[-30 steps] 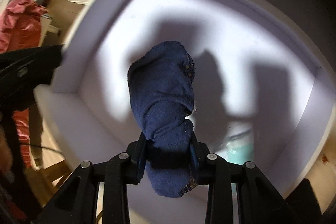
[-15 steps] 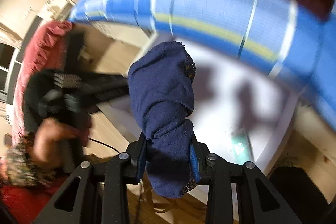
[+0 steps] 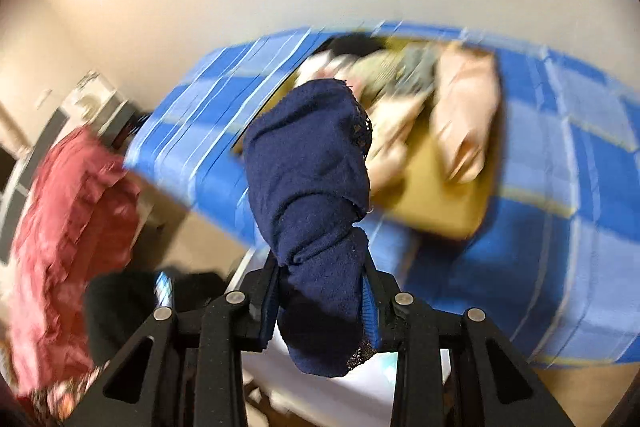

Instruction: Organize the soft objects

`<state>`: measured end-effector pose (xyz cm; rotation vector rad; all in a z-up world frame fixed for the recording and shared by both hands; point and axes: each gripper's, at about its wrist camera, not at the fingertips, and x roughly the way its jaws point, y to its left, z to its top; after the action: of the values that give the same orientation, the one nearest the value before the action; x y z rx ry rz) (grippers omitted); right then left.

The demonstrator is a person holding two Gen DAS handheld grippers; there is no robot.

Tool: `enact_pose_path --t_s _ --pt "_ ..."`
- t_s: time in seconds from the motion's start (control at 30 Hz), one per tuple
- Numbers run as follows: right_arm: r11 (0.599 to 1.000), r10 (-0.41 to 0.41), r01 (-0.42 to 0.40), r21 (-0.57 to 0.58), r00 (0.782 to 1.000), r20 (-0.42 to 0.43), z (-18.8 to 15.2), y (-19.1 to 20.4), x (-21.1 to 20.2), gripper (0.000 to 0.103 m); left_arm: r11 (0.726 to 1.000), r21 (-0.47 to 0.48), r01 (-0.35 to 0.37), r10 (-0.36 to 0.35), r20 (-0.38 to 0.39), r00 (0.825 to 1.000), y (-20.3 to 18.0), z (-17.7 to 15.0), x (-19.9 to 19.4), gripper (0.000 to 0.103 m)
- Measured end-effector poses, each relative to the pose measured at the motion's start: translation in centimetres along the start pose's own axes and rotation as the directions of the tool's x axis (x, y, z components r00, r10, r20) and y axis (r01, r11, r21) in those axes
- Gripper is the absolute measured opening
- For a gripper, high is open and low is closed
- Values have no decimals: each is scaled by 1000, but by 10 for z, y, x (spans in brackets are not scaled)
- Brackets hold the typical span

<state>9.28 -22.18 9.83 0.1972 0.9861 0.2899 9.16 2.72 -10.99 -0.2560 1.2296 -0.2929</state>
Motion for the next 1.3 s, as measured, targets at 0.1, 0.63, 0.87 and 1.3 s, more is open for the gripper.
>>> enact_pose_path --t_s 0.1,0.63,0.87,1.3 --pt "995 -73 71 64 997 26 34 -20 -7 34 1000 2 9 -9 -1 1000 0 0 0 41" --pt "957 -206 200 211 979 8 69 -63 58 52 999 -3 42 -42 -7 999 1 1 1 41" --pt "969 -237 232 81 970 56 72 -46 55 33 998 14 55 -55 -11 998 -8 1 3 41" --pt "935 -354 352 32 934 54 83 -43 75 25 997 -21 74 -74 -8 997 -1 3 1 41"
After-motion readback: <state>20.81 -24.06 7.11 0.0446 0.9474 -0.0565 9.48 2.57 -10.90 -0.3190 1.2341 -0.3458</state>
